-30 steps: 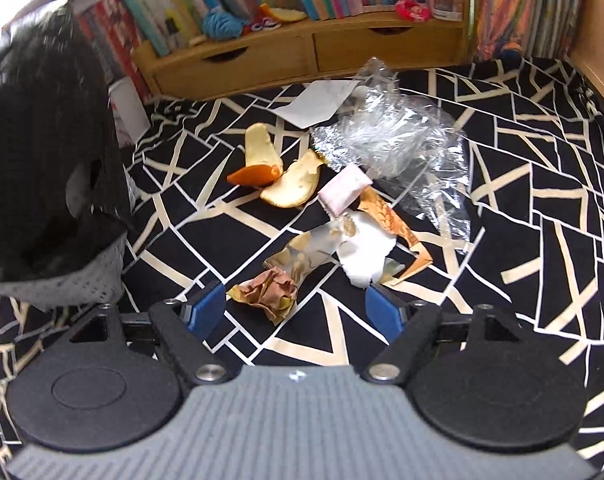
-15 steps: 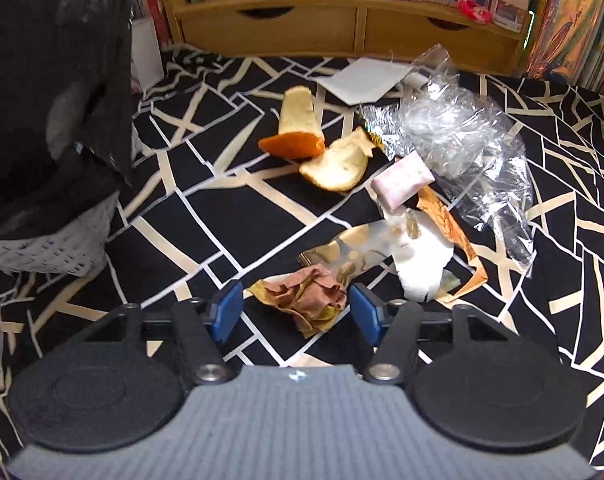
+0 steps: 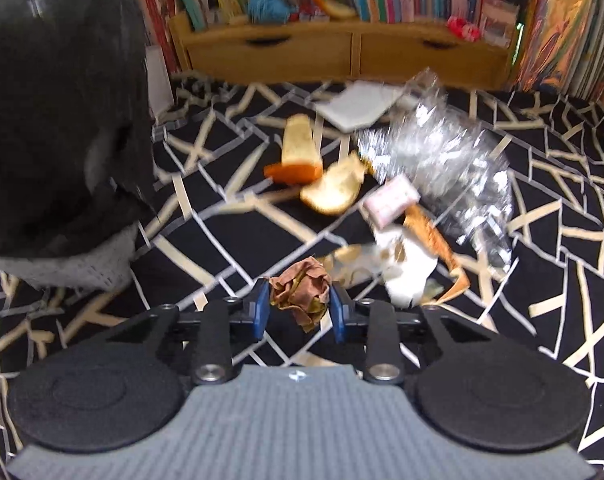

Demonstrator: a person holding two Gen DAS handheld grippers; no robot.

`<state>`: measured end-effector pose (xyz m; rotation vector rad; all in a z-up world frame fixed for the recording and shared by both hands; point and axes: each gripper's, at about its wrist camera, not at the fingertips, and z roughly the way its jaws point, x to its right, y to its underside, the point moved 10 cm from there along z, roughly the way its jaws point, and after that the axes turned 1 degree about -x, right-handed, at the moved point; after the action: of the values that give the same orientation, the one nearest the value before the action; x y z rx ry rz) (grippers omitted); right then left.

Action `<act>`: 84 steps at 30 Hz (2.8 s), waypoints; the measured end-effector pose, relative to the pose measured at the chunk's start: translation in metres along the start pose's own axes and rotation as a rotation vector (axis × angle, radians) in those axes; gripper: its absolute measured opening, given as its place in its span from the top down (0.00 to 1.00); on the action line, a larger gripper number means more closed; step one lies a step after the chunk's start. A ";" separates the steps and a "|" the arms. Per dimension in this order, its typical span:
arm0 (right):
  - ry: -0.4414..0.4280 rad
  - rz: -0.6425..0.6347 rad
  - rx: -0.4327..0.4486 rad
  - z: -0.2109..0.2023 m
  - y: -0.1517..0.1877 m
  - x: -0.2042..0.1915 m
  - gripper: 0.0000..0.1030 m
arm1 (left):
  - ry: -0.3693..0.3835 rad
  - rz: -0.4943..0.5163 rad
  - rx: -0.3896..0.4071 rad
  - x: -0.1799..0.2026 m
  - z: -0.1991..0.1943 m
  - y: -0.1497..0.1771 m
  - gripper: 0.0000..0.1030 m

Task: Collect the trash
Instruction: 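Carry the crumpled brown paper over the trash bag, then open the right gripper to drop the brown paper into the bag, then move the right gripper to the clear plastic bag and grasp it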

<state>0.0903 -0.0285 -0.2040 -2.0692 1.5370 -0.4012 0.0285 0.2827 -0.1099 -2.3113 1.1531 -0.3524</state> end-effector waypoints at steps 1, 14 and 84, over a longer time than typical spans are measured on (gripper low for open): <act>-0.006 0.006 0.018 -0.007 -0.006 0.000 0.66 | 0.001 0.000 0.000 0.000 0.000 0.000 0.31; -0.190 0.025 0.329 -0.121 -0.118 -0.043 0.67 | 0.018 -0.014 -0.005 0.000 0.001 0.002 0.31; -0.032 0.108 0.263 -0.082 -0.102 0.019 0.23 | 0.043 -0.015 0.001 0.000 0.000 0.003 0.28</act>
<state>0.1338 -0.0435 -0.0801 -1.7751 1.4827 -0.4983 0.0266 0.2811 -0.1118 -2.3237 1.1564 -0.4104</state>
